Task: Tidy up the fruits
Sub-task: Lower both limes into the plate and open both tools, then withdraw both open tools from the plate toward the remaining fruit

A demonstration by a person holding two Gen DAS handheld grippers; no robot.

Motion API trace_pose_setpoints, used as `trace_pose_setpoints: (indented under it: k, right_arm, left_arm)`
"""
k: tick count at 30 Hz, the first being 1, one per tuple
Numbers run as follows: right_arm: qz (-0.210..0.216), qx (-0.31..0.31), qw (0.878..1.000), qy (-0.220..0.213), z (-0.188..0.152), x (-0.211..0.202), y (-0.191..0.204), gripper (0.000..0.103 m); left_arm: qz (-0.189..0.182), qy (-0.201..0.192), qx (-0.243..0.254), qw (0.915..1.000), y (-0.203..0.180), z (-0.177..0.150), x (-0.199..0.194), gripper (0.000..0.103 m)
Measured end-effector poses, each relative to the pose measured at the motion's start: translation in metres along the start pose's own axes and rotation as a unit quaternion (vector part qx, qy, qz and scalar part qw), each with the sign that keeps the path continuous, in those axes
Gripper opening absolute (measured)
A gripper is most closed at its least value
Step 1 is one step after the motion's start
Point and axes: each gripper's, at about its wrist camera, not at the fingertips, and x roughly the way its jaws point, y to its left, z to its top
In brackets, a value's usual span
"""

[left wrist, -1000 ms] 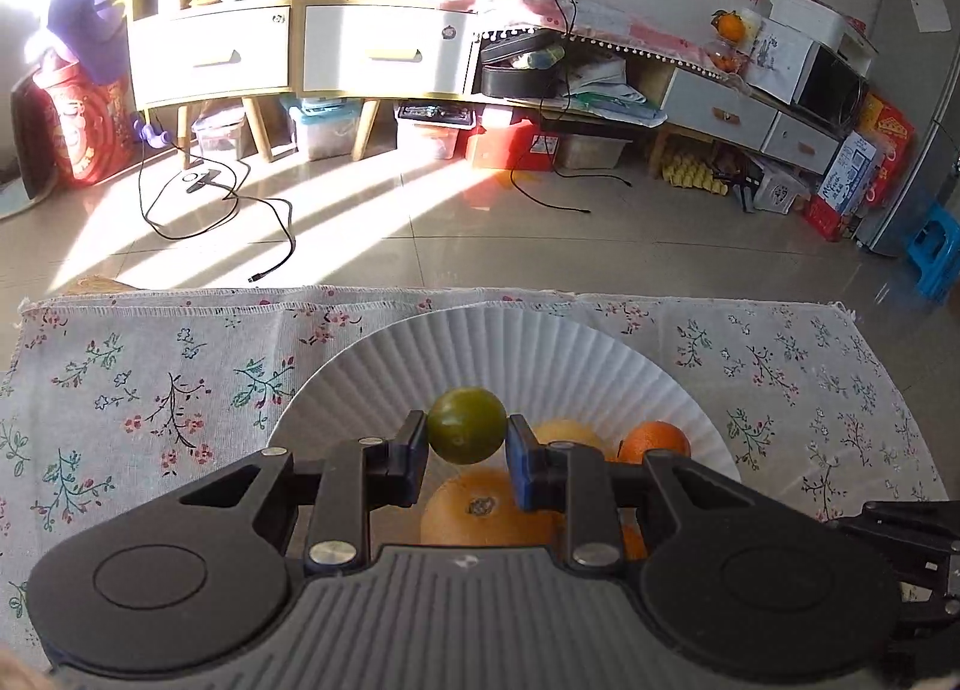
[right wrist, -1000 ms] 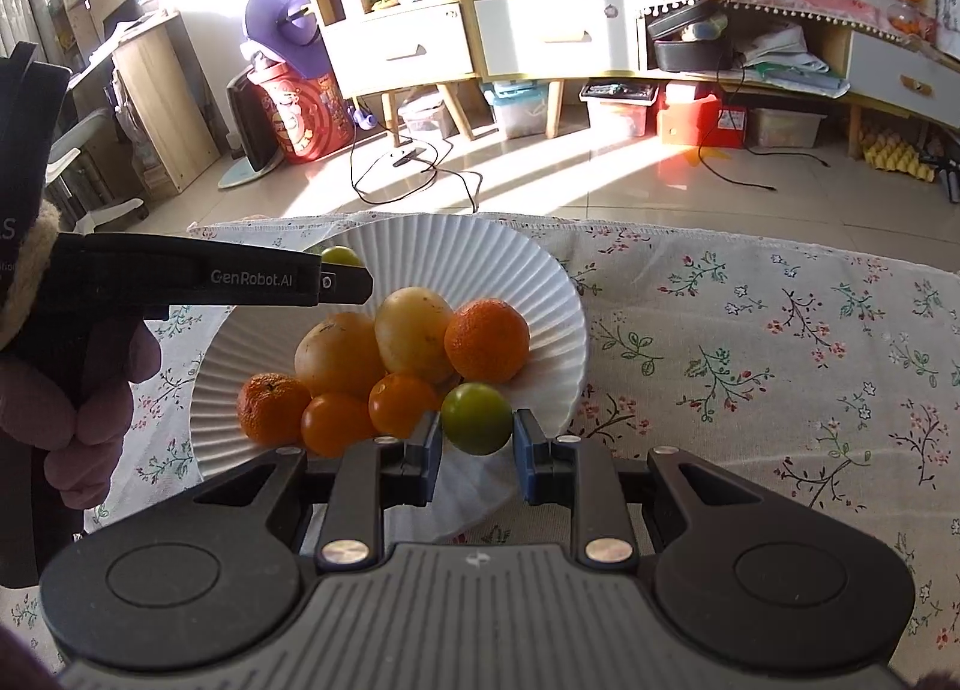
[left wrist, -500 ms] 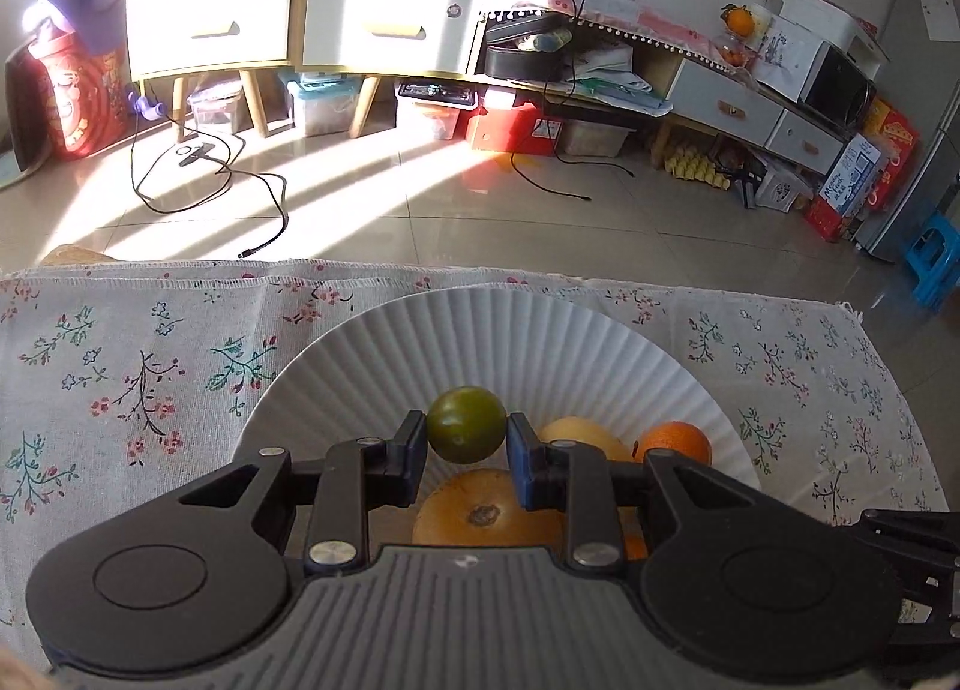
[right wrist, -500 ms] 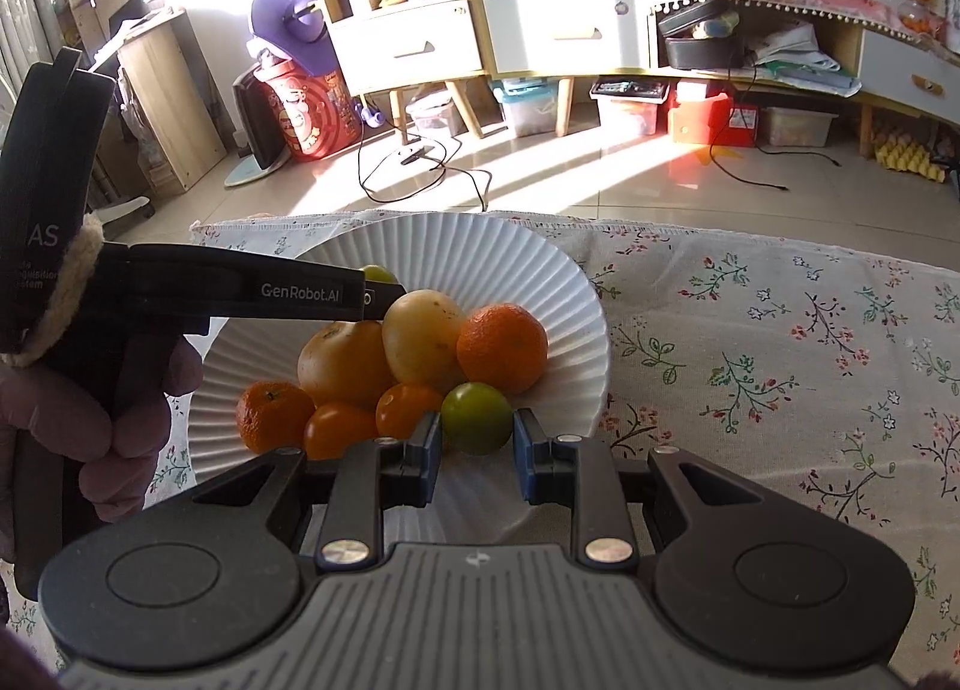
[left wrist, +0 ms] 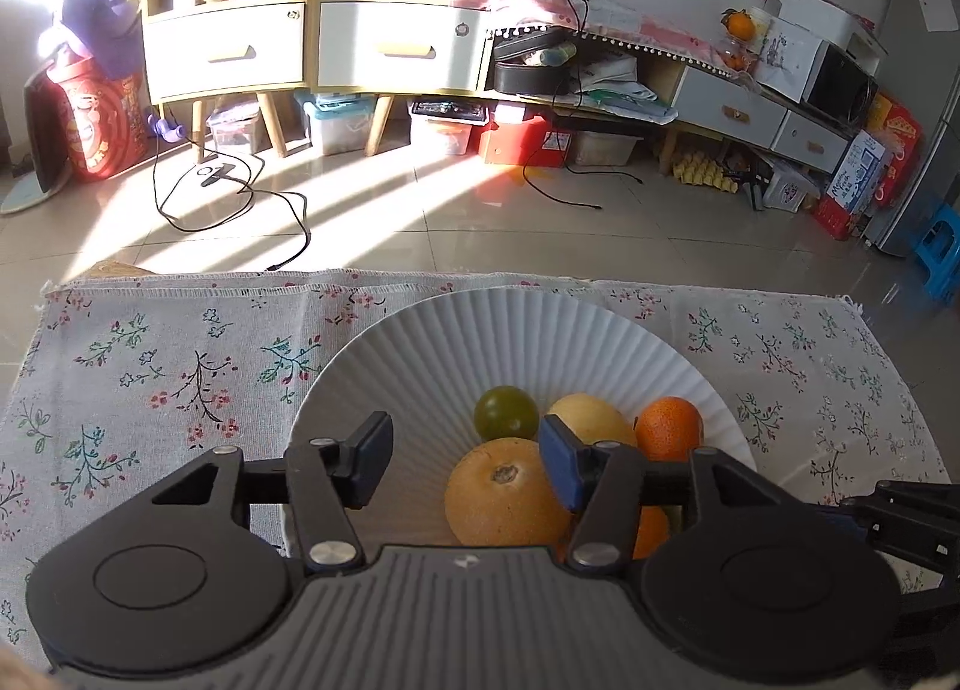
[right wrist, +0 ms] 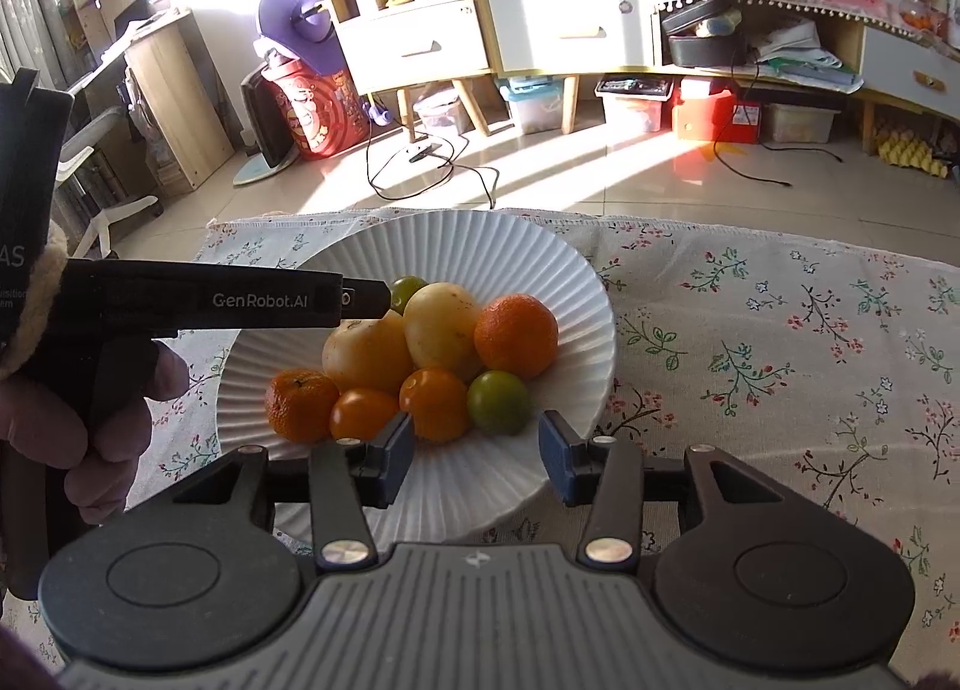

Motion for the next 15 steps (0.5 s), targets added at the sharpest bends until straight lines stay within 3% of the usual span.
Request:
trace_pose_setpoints:
  k: [10,15]
  right_arm:
    - [-0.010,0.020,1.000,-0.008,-0.006,-0.023,0.000,0.061]
    - [-0.015,0.039,0.999,-0.014,-0.011,-0.034,-0.001,0.068]
  left_arm:
    - [0.005,-0.015,0.014,0.9998,0.008,-0.019,-0.037,0.078]
    - [0.008,-0.016,0.021,0.9996,0.014,-0.031,-0.053,0.082]
